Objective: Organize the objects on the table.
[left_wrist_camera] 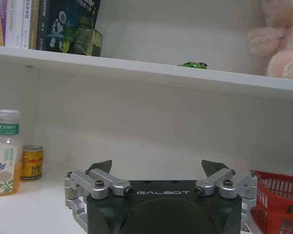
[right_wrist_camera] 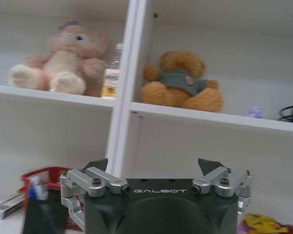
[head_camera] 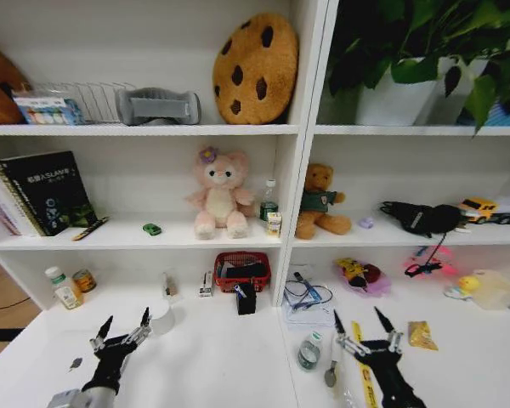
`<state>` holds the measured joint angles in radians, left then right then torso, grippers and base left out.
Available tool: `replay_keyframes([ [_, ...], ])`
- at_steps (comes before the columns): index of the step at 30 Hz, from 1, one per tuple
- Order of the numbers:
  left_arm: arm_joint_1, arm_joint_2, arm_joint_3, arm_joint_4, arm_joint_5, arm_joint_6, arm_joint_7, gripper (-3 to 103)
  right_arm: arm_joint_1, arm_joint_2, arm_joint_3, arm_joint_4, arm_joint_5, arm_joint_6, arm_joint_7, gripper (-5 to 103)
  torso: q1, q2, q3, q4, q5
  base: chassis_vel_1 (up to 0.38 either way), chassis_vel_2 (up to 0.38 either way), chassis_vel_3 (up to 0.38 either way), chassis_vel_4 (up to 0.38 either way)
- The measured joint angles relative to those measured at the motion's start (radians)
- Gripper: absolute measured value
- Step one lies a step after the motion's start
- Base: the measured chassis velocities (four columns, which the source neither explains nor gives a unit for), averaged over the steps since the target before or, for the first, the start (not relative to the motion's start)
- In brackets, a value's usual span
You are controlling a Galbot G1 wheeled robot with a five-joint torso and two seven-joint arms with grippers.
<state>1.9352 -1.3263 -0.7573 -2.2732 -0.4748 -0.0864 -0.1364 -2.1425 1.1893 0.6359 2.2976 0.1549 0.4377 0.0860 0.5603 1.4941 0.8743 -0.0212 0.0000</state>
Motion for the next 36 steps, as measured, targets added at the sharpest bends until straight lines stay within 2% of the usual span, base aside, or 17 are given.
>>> replay_keyframes([
  [4, -0.001, 0.000, -0.003, 0.001, 0.000, -0.001, 0.000, 100, 0.018, -0.011, -0.019, -0.048, -0.020, 0.022, -0.036, 100, 0.000, 0.000, 0.000, 0.0000, -0.0004, 0.029, 0.048, -0.025, -0.018],
  [10, -0.001, -0.003, -0.003, 0.003, -0.001, -0.002, 0.000, 100, 0.056, -0.023, -0.036, -0.097, -0.006, -0.012, -0.025, 100, 0.000, 0.000, 0.000, -0.0003, 0.0002, 0.000, 0.000, 0.000, 0.000],
  [12, 0.000, -0.005, -0.003, 0.003, -0.001, -0.003, 0.000, 100, 0.061, -0.026, -0.039, -0.108, 0.000, -0.017, -0.023, 103, 0.000, 0.000, 0.000, -0.0001, 0.0002, 0.000, 0.000, 0.000, 0.000],
  [13, 0.000, -0.006, -0.003, 0.003, 0.000, -0.003, 0.001, 100, 0.065, -0.028, -0.042, -0.117, 0.002, -0.021, -0.022, 100, 0.000, 0.000, 0.000, -0.0002, 0.0000, 0.000, 0.000, 0.000, 0.000],
  [15, 0.001, -0.007, -0.002, 0.003, 0.000, -0.004, 0.001, 100, 0.069, -0.029, -0.047, -0.127, 0.002, -0.025, -0.023, 100, 0.000, 0.000, 0.000, -0.0002, 0.0001, 0.000, 0.000, 0.000, 0.000],
  [16, 0.001, -0.009, 0.000, 0.004, 0.000, -0.005, 0.001, 100, 0.073, -0.029, -0.055, -0.140, 0.002, -0.030, -0.029, 90, 0.000, 0.000, 0.000, -0.0002, 0.0000, 0.000, 0.000, 0.000, 0.000],
  [17, 0.001, -0.011, 0.002, 0.004, 0.001, -0.005, 0.002, 100, 0.078, -0.025, -0.065, -0.148, -0.002, -0.038, -0.034, 84, 0.000, 0.000, 0.000, -0.0002, -0.0001, 0.000, 0.000, 0.000, 0.000],
  [20, 0.000, -0.014, 0.002, 0.004, 0.002, -0.005, 0.002, 100, 0.082, -0.016, -0.076, -0.153, -0.008, -0.045, -0.037, 79, 0.000, 0.000, 0.000, -0.0003, -0.0001, 0.000, 0.000, 0.000, 0.000],
  [22, 0.001, -0.017, 0.002, 0.004, 0.003, -0.007, 0.003, 100, 0.090, -0.002, -0.085, -0.164, -0.020, -0.044, -0.037, 68, 0.000, 0.000, 0.000, -0.0003, 0.0000, 0.000, 0.000, 0.000, 0.000],
  [23, 0.001, -0.017, 0.002, 0.004, 0.003, -0.007, 0.003, 100, 0.090, -0.002, -0.085, -0.164, -0.020, -0.044, -0.037, 68, 0.000, 0.000, 0.000, -0.0003, 0.0000, 0.000, 0.000, 0.000, 0.000],
  [24, 0.002, -0.017, 0.002, 0.004, 0.004, -0.008, 0.004, 100, 0.090, -0.002, -0.084, -0.165, -0.021, -0.041, -0.037, 62, 0.000, 0.000, 0.000, -0.0003, 0.0000, 0.000, 0.000, 0.000, 0.000],
  [26, 0.004, -0.017, 0.000, 0.005, 0.004, -0.011, 0.005, 100, 0.085, -0.002, -0.080, -0.165, -0.026, -0.029, -0.037, 62, 0.000, 0.000, 0.000, -0.0002, 0.0001, 0.000, 0.000, 0.000, 0.000],
  [27, 0.004, -0.018, -0.001, 0.006, 0.004, -0.013, 0.006, 100, 0.080, -0.003, -0.076, -0.165, -0.030, -0.016, -0.037, 51, 0.000, 0.000, 0.000, -0.0002, 0.0000, 0.000, 0.000, 0.000, 0.000],
  [28, 0.005, -0.018, 0.000, 0.010, 0.004, -0.014, 0.007, 100, 0.073, -0.003, -0.069, -0.164, -0.037, 0.002, -0.038, 46, 0.000, 0.000, 0.000, -0.0003, -0.0001, 0.000, 0.000, 0.000, 0.000],
  [29, 0.005, -0.018, 0.000, 0.010, 0.004, -0.014, 0.007, 100, 0.073, -0.003, -0.069, -0.164, -0.037, 0.002, -0.038, 46, 0.000, 0.000, 0.000, -0.0003, -0.0001, 0.000, 0.000, 0.000, 0.000],
  [31, 0.005, -0.021, 0.004, 0.011, 0.004, -0.015, 0.008, 100, 0.064, 0.003, -0.063, -0.153, -0.044, 0.018, -0.041, 35, 0.000, 0.000, 0.000, -0.0002, 0.0000, 0.000, 0.000, 0.000, 0.000],
  [36, 0.002, -0.021, 0.005, 0.008, 0.004, -0.016, 0.008, 100, 0.036, 0.004, -0.051, -0.131, -0.048, 0.033, -0.044, 30, 0.000, 0.000, 0.000, -0.0002, 0.0000, 0.000, 0.000, 0.000, 0.000],
])
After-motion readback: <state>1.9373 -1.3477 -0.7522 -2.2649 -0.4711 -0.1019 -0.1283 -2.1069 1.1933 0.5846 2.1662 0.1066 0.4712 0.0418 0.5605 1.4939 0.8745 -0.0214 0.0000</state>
